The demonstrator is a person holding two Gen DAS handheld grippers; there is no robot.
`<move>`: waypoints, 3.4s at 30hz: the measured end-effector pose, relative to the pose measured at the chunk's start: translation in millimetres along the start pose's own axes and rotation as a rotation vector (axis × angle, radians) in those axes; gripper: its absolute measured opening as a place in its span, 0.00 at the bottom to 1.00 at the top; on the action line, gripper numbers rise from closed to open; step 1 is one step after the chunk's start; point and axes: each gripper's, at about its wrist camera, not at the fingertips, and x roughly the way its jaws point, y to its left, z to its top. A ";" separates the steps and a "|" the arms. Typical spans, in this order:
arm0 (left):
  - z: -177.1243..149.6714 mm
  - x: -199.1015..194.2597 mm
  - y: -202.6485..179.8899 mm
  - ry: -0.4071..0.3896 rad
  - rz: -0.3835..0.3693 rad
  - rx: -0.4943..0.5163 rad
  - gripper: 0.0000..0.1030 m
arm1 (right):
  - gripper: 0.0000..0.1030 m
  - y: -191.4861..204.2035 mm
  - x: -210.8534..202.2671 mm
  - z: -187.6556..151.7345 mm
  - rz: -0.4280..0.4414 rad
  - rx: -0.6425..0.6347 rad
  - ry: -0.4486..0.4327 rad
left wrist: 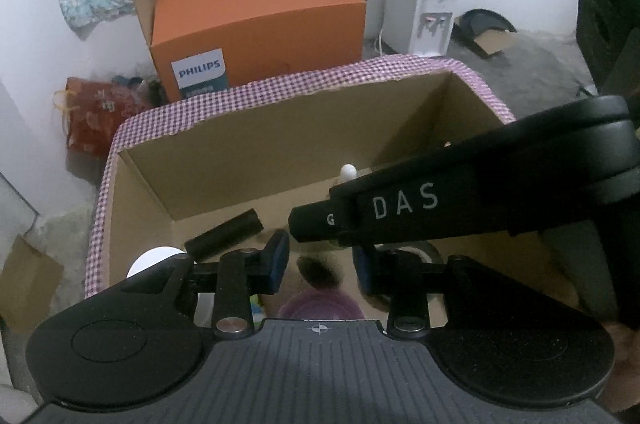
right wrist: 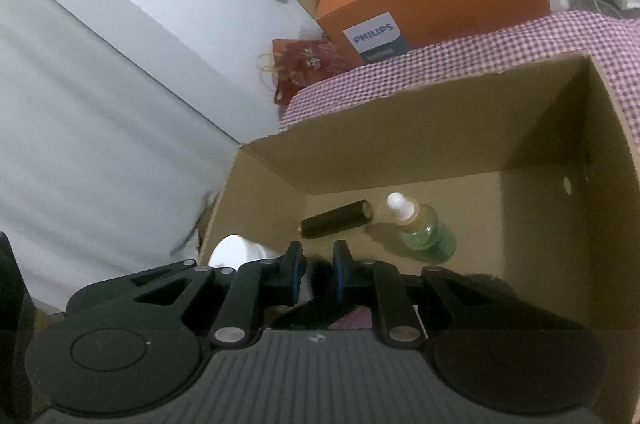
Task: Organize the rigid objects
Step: 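Carry the black cylinder into the box and open the right tool, then grasp the white charger plug on the table with the right tool, then lift the white charger plug off the table with the right tool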
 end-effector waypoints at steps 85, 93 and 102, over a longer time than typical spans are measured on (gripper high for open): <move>-133.9 -6.3 -76.1 0.028 -0.134 0.209 0.41 | 0.26 -86.5 -57.9 -175.0 0.070 0.309 -0.003; -133.4 -5.4 -85.6 0.045 -0.111 0.265 0.42 | 0.28 -92.6 -64.2 -180.5 0.080 0.305 -0.007; -130.6 1.8 -91.6 0.070 -0.084 0.287 0.44 | 0.31 -96.6 -59.5 -179.8 0.109 0.304 -0.006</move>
